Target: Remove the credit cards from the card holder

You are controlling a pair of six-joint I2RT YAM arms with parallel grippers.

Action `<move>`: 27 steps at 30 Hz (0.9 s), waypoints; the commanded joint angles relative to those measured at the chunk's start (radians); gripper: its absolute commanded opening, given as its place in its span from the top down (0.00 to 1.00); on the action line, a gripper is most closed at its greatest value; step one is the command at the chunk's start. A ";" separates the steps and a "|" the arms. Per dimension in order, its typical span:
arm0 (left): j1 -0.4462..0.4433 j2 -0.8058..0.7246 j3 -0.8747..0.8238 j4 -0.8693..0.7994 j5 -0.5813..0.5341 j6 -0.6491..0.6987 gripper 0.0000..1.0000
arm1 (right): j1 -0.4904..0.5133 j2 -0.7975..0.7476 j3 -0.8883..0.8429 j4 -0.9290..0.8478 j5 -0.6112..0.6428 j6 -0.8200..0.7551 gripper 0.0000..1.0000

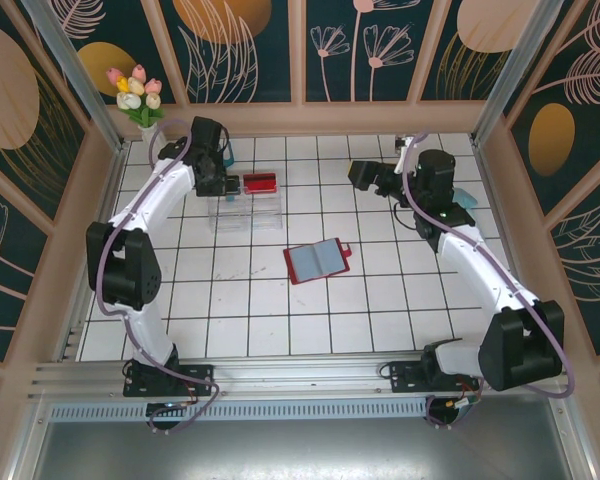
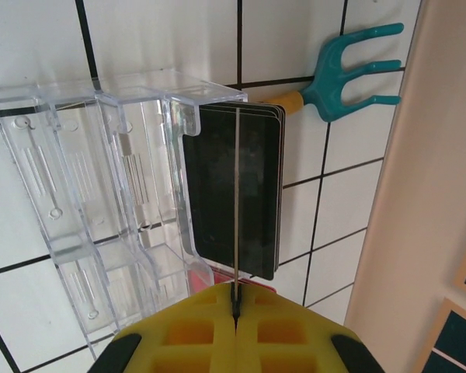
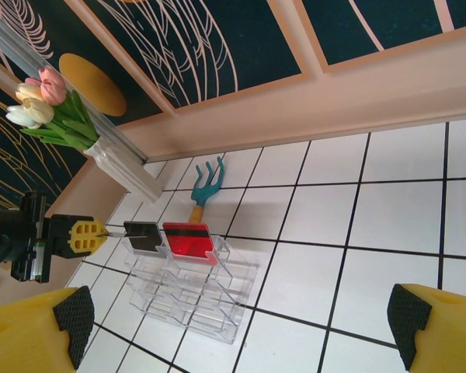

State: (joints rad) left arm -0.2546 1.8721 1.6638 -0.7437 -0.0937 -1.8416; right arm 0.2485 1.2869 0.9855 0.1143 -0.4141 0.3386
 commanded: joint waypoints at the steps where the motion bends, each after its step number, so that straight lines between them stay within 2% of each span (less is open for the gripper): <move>1: -0.004 0.038 0.048 -0.088 -0.034 -0.022 1.00 | -0.001 -0.039 -0.013 0.052 0.023 -0.009 0.01; 8: -0.009 0.103 0.119 -0.113 -0.031 -0.030 1.00 | 0.000 -0.042 -0.027 0.062 0.028 -0.010 0.01; 27: -0.031 0.145 0.133 -0.103 -0.005 -0.064 1.00 | -0.002 -0.034 -0.045 0.081 0.029 -0.003 0.01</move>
State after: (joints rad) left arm -0.2790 1.9965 1.7748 -0.8196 -0.0944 -1.8881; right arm 0.2485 1.2682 0.9524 0.1535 -0.3901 0.3389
